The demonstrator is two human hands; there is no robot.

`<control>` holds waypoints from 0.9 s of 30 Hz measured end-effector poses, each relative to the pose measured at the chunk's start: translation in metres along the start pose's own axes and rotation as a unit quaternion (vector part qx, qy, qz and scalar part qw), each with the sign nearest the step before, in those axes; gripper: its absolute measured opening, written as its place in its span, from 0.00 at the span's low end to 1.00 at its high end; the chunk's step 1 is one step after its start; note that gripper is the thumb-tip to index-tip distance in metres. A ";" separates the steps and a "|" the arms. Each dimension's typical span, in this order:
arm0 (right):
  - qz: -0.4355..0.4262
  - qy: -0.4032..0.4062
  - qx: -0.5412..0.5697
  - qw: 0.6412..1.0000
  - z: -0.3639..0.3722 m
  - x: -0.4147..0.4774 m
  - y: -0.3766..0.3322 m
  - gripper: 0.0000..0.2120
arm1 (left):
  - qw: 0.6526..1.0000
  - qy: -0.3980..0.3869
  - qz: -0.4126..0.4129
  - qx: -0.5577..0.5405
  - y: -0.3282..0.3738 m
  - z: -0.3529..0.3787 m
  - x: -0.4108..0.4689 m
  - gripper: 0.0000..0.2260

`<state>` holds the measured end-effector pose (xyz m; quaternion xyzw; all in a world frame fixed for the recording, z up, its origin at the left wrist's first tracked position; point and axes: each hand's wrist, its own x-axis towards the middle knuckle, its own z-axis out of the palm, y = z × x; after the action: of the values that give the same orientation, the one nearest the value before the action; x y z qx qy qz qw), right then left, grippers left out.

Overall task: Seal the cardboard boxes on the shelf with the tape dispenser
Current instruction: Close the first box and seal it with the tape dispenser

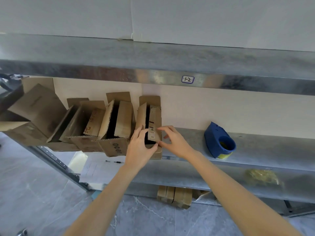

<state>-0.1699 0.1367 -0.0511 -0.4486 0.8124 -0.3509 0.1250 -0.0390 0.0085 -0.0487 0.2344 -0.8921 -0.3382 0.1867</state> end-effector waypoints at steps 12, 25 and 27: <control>0.007 0.032 -0.029 0.999 -0.009 -0.028 0.014 0.26 | 0.989 -0.080 0.110 -0.051 -0.018 -0.008 0.001 0.27; 0.006 0.020 -0.231 0.973 -0.049 -0.039 0.050 0.26 | 0.954 -0.242 0.175 -0.002 -0.003 -0.015 0.050 0.26; 0.009 0.039 -0.261 0.964 -0.049 -0.044 0.051 0.24 | 0.961 -0.214 0.173 0.011 -0.004 -0.018 0.050 0.29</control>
<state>-0.2034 0.2127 -0.0557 -0.4445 0.8841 -0.1423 -0.0249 -0.0695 -0.0308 -0.0303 0.0007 -0.9419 -0.3330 0.0446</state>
